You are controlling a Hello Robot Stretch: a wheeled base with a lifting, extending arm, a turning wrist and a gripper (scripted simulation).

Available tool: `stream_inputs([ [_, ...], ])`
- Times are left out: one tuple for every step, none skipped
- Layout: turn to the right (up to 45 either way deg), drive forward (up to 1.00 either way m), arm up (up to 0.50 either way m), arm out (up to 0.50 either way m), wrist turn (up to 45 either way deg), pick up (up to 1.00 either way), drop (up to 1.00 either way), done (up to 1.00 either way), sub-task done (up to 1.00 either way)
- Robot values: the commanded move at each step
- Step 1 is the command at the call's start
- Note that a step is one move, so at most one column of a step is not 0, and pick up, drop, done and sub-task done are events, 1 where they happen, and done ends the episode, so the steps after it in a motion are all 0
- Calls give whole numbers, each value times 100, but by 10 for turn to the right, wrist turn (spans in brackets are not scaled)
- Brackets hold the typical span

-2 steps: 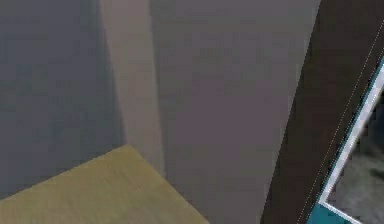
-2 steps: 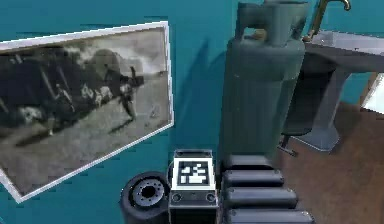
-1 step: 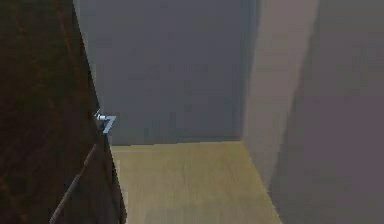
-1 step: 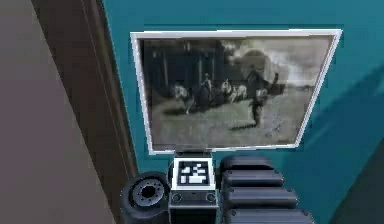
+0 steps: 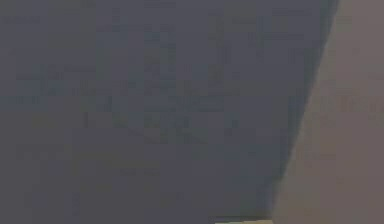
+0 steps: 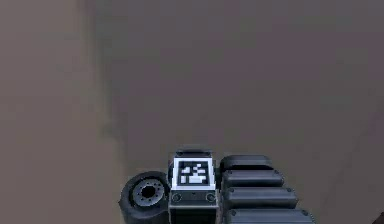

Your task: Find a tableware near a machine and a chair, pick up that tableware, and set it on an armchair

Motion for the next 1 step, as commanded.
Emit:
stream_inputs([
  [-120,0,0,0,0,0,0,0,0],
])
